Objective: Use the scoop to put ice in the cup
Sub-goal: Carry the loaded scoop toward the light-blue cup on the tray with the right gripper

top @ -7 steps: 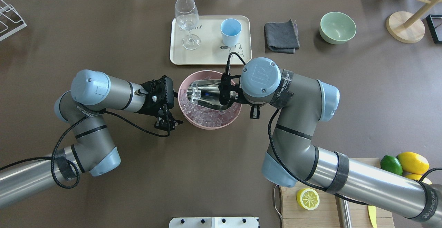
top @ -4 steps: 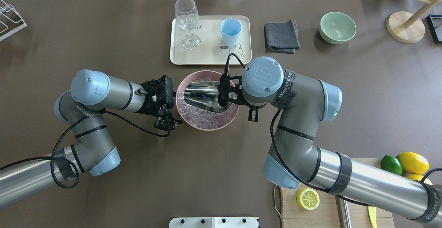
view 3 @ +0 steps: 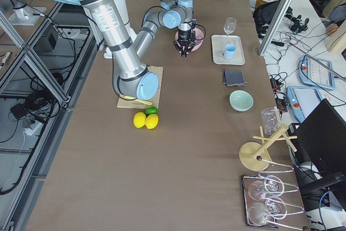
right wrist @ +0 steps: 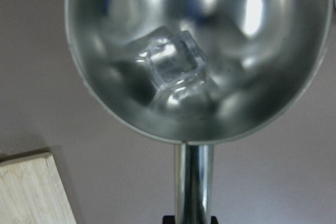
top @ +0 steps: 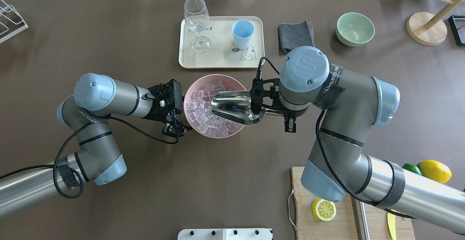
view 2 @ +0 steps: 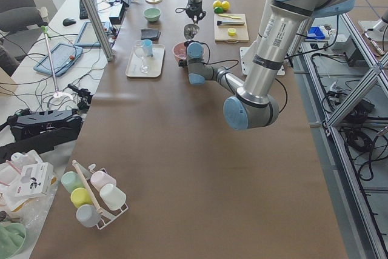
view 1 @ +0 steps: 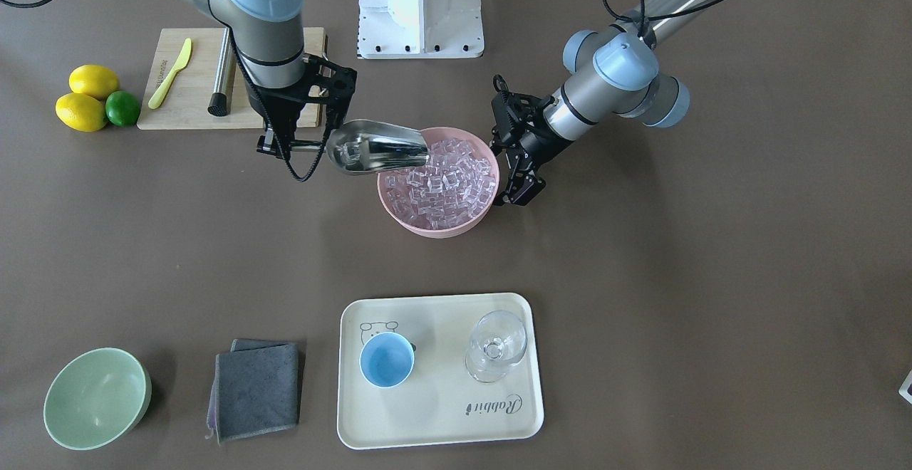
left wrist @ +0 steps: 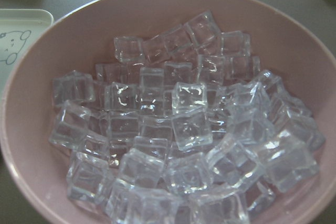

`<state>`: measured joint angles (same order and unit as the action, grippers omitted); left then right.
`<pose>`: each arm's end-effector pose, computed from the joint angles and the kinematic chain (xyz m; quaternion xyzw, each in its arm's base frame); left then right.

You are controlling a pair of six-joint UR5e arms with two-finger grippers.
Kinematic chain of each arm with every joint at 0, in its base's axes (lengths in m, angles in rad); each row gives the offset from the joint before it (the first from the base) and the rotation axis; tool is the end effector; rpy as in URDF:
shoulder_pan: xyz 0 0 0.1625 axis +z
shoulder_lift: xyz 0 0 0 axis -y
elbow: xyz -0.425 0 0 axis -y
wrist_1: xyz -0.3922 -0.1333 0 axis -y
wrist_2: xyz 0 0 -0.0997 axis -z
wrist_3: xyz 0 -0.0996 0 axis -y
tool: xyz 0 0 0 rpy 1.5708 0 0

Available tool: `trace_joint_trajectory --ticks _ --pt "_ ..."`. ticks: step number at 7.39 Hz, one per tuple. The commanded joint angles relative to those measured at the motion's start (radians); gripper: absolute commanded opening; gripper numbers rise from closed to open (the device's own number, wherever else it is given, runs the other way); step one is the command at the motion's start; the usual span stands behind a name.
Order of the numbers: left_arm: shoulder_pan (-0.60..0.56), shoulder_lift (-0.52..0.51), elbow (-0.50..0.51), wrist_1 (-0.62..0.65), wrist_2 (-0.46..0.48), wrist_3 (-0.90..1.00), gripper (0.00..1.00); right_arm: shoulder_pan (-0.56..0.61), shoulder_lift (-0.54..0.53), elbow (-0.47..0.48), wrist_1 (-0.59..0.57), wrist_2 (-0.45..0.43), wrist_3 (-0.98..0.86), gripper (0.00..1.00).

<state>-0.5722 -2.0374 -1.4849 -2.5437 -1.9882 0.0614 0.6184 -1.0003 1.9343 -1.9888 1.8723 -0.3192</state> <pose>0.5093 -0.4386 0.3186 0.4737 0.4208 0.4975 0.5924 -0.4258 -0.4303 0.2384 0.1945 -0.2165 -0.5985 0.7464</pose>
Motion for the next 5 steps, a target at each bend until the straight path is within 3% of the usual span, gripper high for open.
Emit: trace_joint_trajectory --ticks 1,5 --pt "-0.003 0.014 -0.002 -0.010 -0.004 0.000 0.98 0.154 -0.018 0.040 -0.162 0.132 0.091 0.00" --pt "-0.022 0.031 0.000 -0.012 -0.009 0.000 0.98 0.242 -0.015 0.008 -0.183 0.143 0.241 0.00"
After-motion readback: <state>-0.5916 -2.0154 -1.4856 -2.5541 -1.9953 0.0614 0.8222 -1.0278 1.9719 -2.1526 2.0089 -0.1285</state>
